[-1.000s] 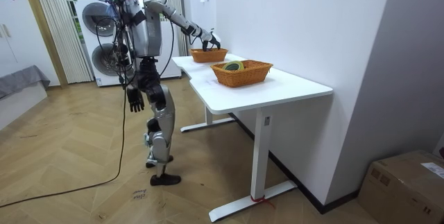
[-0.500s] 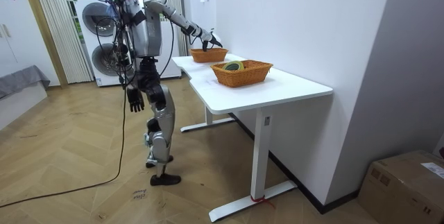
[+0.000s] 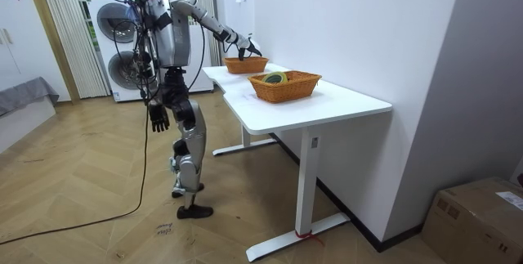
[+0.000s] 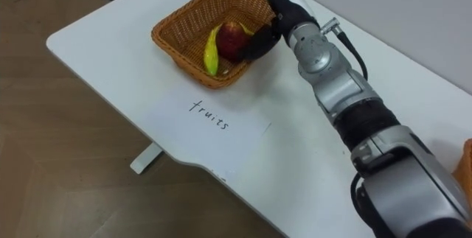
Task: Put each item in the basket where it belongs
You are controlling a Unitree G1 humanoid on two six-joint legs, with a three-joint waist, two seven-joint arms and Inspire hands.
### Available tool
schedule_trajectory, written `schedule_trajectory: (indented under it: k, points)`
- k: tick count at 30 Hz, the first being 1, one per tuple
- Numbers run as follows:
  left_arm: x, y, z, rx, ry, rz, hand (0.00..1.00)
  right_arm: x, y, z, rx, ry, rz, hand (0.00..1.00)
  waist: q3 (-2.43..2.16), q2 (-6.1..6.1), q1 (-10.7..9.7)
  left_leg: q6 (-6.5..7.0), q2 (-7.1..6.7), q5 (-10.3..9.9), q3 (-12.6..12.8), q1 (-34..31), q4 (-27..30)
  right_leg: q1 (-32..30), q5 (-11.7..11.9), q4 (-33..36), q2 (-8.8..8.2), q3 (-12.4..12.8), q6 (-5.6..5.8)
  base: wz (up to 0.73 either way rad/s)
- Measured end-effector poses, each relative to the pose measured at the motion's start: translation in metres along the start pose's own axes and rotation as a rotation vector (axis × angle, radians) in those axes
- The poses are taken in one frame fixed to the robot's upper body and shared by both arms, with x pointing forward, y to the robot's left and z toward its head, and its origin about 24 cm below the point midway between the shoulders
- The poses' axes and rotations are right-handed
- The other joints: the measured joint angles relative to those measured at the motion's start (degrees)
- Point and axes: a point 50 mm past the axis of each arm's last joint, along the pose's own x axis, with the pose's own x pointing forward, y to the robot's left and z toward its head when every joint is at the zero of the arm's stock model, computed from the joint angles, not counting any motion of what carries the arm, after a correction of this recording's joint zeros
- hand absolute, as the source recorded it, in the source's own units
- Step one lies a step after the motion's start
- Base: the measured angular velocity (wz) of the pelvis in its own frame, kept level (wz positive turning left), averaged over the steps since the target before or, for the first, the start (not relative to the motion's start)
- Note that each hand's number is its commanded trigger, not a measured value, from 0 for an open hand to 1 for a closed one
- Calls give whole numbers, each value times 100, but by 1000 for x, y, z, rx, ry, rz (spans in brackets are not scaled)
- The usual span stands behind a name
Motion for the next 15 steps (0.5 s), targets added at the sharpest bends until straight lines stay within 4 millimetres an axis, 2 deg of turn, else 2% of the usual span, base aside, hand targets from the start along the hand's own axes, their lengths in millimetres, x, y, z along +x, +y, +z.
schedule_trajectory:
  k: [5, 9, 15]
  points:
    - [0, 0, 0, -1, 0, 5, 0, 0, -1, 1, -10, -6, 0, 0, -1, 0, -21, 0, 2, 0, -4, -2, 3, -2, 0, -4, -1, 2, 0, 0]
    - [0, 1, 1, -7, -4, 13, 0, -1, -5, 10, -15, -46, -11, 0, -9, -12, -86, 0, -4, 0, -12, -5, 9, -2, 0, -5, 3, 0, 0, 0]
    - [0, 3, -1, -29, 3, 51, 0, -5, -17, 32, -31, -150, -39, 0, -21, -27, -384, 1, 2, 1, 0, 82, 12, 76, 0, -12, 8, 77, 0, 0]
